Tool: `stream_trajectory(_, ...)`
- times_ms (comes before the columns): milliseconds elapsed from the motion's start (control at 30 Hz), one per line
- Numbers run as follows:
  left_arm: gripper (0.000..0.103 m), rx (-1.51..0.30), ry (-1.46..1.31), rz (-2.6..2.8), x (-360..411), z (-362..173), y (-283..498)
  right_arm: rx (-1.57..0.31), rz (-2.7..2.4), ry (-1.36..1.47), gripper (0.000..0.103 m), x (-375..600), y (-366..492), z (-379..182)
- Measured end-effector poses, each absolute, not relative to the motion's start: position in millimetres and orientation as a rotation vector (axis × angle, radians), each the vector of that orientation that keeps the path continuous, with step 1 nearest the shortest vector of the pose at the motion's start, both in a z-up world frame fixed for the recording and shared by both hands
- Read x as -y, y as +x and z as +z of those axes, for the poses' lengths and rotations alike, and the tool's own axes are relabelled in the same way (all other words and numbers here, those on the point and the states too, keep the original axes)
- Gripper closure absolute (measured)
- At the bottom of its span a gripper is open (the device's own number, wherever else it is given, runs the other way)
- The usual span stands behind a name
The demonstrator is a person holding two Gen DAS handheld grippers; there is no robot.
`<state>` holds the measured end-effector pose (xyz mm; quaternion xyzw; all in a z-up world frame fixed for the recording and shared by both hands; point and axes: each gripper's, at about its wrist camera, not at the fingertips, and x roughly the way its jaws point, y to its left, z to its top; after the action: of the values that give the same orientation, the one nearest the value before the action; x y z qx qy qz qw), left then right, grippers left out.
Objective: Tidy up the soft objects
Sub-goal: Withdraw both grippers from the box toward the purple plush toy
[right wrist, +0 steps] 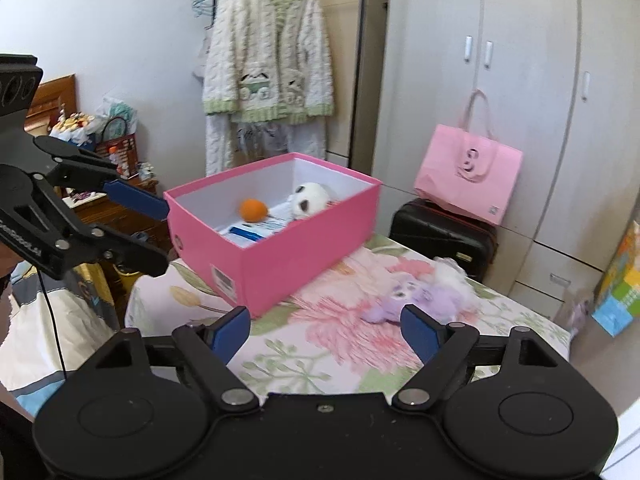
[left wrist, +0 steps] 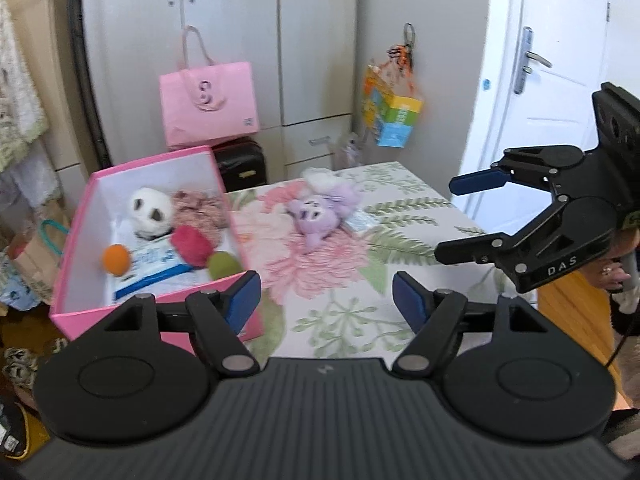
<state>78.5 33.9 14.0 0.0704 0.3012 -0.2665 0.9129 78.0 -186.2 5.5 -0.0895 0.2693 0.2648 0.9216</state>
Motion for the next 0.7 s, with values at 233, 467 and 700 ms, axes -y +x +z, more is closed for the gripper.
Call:
stream_trajectory(233, 0.031, -0.639, 0.123, -0.603, -0.2, -1.2, 94.2, -0.517, 0.537, -0.208, 0.017, 212.0, 81.3, -17.1)
stream_trajectory(467, 0.031, -0.661, 0.071, -0.639, 28.7, -16.0, 123.2, -0.503, 0.535, -0.250, 0.017, 222.5, 98.6, -41.3)
stream_trajectory(700, 0.031, -0.659, 0.018, -0.583, 48.8, -41.0, 153.2, -0.491, 0.520, -0.249, 0.017, 242.8, 126.1, -47.9)
